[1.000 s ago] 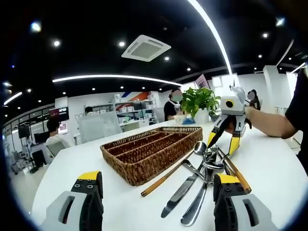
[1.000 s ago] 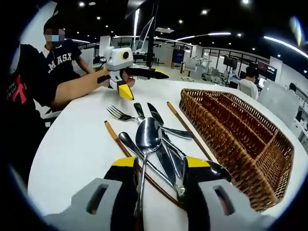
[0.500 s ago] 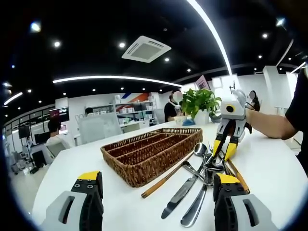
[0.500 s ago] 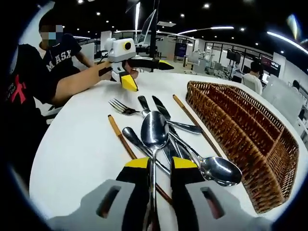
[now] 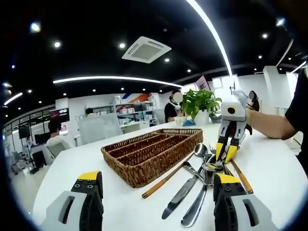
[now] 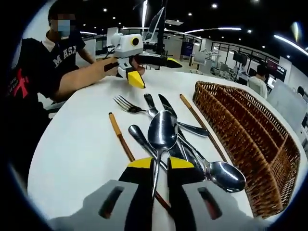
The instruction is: Arrange the knives, forks, and spoons in their matching storage slots by inserting each utensil handle-first until every utensil is classified and aligned in the correct compartment
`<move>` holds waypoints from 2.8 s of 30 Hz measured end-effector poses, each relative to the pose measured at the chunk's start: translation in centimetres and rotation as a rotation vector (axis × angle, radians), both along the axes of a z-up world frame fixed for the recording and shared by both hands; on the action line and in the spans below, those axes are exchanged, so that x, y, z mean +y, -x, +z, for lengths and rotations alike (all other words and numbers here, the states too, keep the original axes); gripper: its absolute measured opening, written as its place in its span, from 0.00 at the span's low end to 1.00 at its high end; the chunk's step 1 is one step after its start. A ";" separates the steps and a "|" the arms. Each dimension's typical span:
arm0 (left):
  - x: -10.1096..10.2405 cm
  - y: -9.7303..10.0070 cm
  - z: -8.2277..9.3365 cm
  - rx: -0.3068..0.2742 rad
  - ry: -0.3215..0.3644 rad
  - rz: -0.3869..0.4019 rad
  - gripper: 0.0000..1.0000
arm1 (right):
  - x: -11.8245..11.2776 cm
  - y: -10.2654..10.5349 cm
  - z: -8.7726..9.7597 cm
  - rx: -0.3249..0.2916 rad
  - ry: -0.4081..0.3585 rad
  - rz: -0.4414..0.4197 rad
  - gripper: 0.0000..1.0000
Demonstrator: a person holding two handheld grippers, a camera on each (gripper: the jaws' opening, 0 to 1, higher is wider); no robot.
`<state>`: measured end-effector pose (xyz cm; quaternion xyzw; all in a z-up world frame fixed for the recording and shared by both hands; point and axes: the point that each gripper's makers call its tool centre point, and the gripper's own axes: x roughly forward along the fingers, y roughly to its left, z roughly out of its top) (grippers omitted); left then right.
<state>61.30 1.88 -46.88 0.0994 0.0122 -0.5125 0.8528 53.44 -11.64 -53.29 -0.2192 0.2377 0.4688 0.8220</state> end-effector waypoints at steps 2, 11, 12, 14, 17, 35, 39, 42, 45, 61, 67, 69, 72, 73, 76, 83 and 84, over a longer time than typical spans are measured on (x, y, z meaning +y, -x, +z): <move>0.0 0.0 0.0 0.000 -0.001 -0.001 1.00 | 0.2 0.3 0.0 -0.013 0.027 0.024 0.07; -0.2 0.3 -0.2 0.004 -0.007 -0.014 1.00 | 0.6 0.4 0.0 -0.034 0.043 0.044 0.03; -0.1 0.3 -0.2 0.004 -0.007 -0.013 1.00 | 0.6 0.4 0.0 -0.034 0.042 0.046 0.02; -0.1 0.2 -0.1 0.003 -0.003 -0.011 1.00 | 0.6 0.4 0.0 -0.030 0.044 0.046 0.02; 0.0 0.2 -0.1 0.003 -0.004 -0.009 1.00 | 0.5 0.3 0.1 -0.036 0.047 0.043 0.02; -0.2 0.3 -0.2 0.013 -0.002 -0.022 1.00 | 0.5 0.2 1.1 -0.071 0.022 0.036 0.00; -0.4 0.5 -0.4 0.020 -0.007 -0.030 1.00 | 0.6 0.1 1.4 -0.108 0.049 0.040 0.00; -0.4 0.5 -0.3 0.019 -0.006 -0.027 1.00 | 0.5 0.0 1.5 -0.120 0.063 0.036 0.00; -0.3 0.4 -0.3 0.019 -0.005 -0.023 1.00 | 0.4 -0.1 1.4 -0.144 0.088 0.033 0.00; 0.3 -0.2 -0.7 0.032 -0.008 0.001 1.00 | 0.5 -0.5 4.1 -0.214 0.125 0.041 0.00; 0.6 -0.3 -0.7 0.023 -0.016 0.012 1.00 | 0.7 -0.6 5.7 -0.239 0.161 0.053 0.00; 0.6 -0.2 -0.6 0.025 -0.011 0.012 1.00 | 0.7 -0.7 6.1 -0.255 0.168 0.053 0.00; 0.6 -0.2 -0.4 0.028 0.000 0.010 1.00 | 0.7 -0.8 7.3 -0.271 0.175 0.050 0.00; 0.6 -0.2 -0.4 0.031 0.005 0.008 1.00 | 0.7 -0.8 7.6 -0.271 0.175 0.050 0.00; 0.6 -0.2 -0.4 0.031 0.008 0.009 1.00 | 0.9 -0.7 8.7 -0.292 0.190 0.053 0.00; 0.8 -0.3 -0.1 0.032 0.021 0.011 1.00 | 1.0 -0.9 10.9 -0.327 0.215 0.047 0.00; 0.8 -0.3 -0.1 0.030 0.022 0.012 1.00 | 1.0 -1.0 11.1 -0.334 0.219 0.046 0.00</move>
